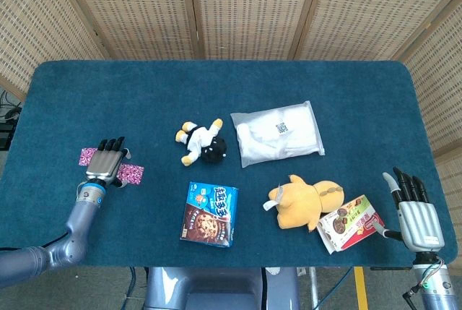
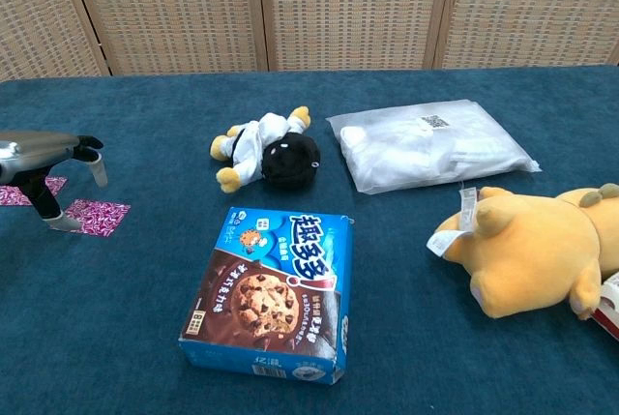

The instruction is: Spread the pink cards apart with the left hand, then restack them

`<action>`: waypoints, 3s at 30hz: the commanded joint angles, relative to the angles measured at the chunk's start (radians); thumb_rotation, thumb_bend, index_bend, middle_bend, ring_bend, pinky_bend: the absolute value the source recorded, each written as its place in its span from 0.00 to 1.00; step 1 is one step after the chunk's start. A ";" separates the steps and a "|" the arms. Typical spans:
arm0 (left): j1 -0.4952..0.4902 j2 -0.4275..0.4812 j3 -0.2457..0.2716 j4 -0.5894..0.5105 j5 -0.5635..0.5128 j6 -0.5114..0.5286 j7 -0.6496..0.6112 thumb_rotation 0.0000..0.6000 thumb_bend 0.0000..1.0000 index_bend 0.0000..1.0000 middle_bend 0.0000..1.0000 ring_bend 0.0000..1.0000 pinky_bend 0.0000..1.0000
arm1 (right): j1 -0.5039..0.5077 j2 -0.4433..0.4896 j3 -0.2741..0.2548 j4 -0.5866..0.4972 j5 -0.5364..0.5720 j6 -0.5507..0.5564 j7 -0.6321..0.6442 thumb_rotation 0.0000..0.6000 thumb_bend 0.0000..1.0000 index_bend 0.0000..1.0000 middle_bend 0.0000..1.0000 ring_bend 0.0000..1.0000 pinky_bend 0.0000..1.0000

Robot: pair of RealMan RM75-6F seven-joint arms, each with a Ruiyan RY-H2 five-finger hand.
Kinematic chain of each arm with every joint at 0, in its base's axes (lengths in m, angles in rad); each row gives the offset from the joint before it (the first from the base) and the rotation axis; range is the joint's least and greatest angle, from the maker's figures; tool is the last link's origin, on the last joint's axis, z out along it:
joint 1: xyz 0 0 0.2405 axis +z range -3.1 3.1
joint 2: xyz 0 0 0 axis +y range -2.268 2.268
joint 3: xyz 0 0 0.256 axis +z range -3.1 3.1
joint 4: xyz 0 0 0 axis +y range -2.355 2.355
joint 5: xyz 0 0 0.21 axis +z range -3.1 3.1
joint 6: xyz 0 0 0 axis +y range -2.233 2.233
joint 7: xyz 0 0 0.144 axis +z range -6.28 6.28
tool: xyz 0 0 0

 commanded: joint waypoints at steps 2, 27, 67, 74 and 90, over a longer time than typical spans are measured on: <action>-0.006 -0.005 0.002 -0.008 -0.005 0.003 0.011 1.00 0.22 0.30 0.00 0.00 0.00 | 0.000 0.001 0.001 0.001 0.002 0.000 0.002 1.00 0.03 0.00 0.00 0.00 0.00; -0.008 -0.016 0.029 0.024 0.017 -0.002 0.023 1.00 0.22 0.30 0.00 0.00 0.00 | 0.001 -0.001 0.003 0.004 0.006 -0.004 0.001 1.00 0.03 0.00 0.00 0.00 0.00; 0.009 -0.026 0.037 0.037 0.036 -0.004 0.014 1.00 0.25 0.43 0.00 0.00 0.00 | 0.000 -0.001 0.002 0.003 0.002 -0.002 0.003 1.00 0.03 0.00 0.00 0.00 0.00; 0.010 -0.028 0.038 0.040 0.036 -0.004 0.016 1.00 0.27 0.43 0.00 0.00 0.00 | 0.000 -0.001 0.002 0.001 0.002 -0.002 0.002 1.00 0.03 0.00 0.00 0.00 0.00; 0.013 -0.014 0.032 0.027 0.044 -0.002 0.008 1.00 0.29 0.47 0.00 0.00 0.00 | -0.001 0.000 0.001 0.000 0.000 0.000 0.002 1.00 0.03 0.00 0.00 0.00 0.00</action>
